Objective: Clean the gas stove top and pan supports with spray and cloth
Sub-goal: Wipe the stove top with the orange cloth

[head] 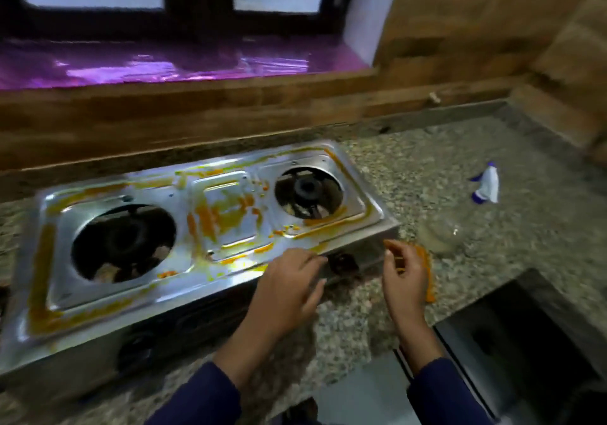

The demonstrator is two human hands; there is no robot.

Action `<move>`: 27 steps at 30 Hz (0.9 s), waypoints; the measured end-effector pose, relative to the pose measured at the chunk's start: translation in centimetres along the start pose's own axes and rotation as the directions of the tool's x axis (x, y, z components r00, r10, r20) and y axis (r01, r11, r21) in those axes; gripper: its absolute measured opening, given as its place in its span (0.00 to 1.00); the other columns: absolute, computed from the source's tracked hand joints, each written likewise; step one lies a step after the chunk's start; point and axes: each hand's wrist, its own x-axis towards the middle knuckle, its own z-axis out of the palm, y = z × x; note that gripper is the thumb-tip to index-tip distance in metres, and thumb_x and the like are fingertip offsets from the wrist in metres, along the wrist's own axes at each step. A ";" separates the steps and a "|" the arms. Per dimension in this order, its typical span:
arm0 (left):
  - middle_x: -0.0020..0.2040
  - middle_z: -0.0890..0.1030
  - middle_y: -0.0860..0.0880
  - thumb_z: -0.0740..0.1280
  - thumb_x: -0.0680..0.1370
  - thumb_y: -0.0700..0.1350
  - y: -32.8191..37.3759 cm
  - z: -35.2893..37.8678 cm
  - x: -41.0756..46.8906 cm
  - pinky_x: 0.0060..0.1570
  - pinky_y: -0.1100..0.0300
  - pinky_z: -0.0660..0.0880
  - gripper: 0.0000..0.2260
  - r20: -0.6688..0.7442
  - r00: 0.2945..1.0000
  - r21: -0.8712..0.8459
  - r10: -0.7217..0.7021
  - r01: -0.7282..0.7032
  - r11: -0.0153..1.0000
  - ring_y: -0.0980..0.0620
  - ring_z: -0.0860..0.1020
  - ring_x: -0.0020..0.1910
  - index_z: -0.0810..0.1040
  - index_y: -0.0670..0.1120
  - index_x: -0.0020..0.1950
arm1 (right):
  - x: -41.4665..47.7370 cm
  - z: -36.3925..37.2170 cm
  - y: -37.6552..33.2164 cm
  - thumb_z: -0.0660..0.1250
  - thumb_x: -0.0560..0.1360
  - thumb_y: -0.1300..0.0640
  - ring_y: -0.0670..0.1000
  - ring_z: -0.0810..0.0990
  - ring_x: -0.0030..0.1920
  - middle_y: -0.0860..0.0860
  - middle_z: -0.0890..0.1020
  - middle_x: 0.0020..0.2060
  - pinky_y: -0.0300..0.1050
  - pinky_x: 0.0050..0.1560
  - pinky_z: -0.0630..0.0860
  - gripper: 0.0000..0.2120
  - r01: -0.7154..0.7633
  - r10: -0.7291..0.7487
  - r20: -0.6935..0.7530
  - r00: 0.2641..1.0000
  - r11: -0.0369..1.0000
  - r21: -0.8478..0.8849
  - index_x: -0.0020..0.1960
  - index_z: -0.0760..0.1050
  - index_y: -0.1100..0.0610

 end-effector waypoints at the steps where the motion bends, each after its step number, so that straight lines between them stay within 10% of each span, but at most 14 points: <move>1: 0.54 0.81 0.45 0.67 0.74 0.46 0.5 1.6 0.5 0.51 0.52 0.76 0.15 0.024 0.999 0.008 0.039 -0.039 0.999 0.44 0.78 0.52 0.80 0.42 0.59 | 0.9 -0.8 1.9 0.66 0.78 0.60 0.45 0.79 0.47 0.51 0.80 0.50 0.35 0.45 0.76 0.08 -0.047 0.048 0.000 0.999 0.997 -0.059 0.55 0.78 0.51; 10: 0.72 0.72 0.44 0.68 0.74 0.47 2.5 9.0 1.8 0.69 0.48 0.69 0.27 0.239 0.970 0.248 0.048 -0.109 0.962 0.43 0.70 0.71 0.71 0.43 0.73 | 4.9 -1.2 11.5 0.72 0.71 0.46 0.60 0.74 0.53 0.59 0.76 0.52 0.52 0.50 0.73 0.24 -0.027 0.214 0.238 0.948 0.795 -0.606 0.58 0.72 0.61; 14: 0.77 0.64 0.45 0.69 0.74 0.44 2.3 9.2 0.9 0.74 0.50 0.59 0.32 0.254 0.967 0.290 0.031 -0.107 0.951 0.45 0.62 0.76 0.63 0.44 0.77 | 5.8 -0.1 12.7 0.68 0.72 0.54 0.58 0.74 0.48 0.59 0.75 0.49 0.53 0.44 0.76 0.14 0.068 0.147 0.253 0.956 0.729 -0.681 0.54 0.72 0.61; 17: 0.78 0.61 0.46 0.68 0.76 0.44 1.8 9.2 0.5 0.74 0.50 0.58 0.33 0.282 0.959 0.305 0.039 -0.128 0.944 0.46 0.58 0.78 0.59 0.44 0.79 | 7.6 -1.1 12.8 0.64 0.73 0.60 0.57 0.76 0.41 0.57 0.75 0.45 0.46 0.33 0.71 0.04 -0.012 0.195 0.278 0.941 0.838 -0.546 0.47 0.72 0.58; 21: 0.79 0.60 0.47 0.70 0.76 0.44 1.6 9.0 0.6 0.74 0.51 0.59 0.34 0.297 0.954 0.304 0.033 -0.127 0.944 0.48 0.57 0.78 0.58 0.45 0.79 | 10.0 -4.2 10.0 0.64 0.78 0.57 0.55 0.79 0.38 0.55 0.82 0.41 0.49 0.40 0.77 0.06 -0.525 0.506 0.217 0.835 0.850 0.038 0.49 0.79 0.56; 27: 0.79 0.60 0.48 0.69 0.76 0.43 2.1 9.4 0.5 0.74 0.50 0.58 0.33 0.272 0.962 0.284 0.003 -0.083 0.955 0.48 0.56 0.78 0.59 0.45 0.79 | 11.9 -5.1 2.4 0.64 0.78 0.57 0.51 0.77 0.43 0.49 0.79 0.44 0.41 0.39 0.75 0.07 -0.286 0.251 0.141 0.958 0.892 0.350 0.50 0.77 0.47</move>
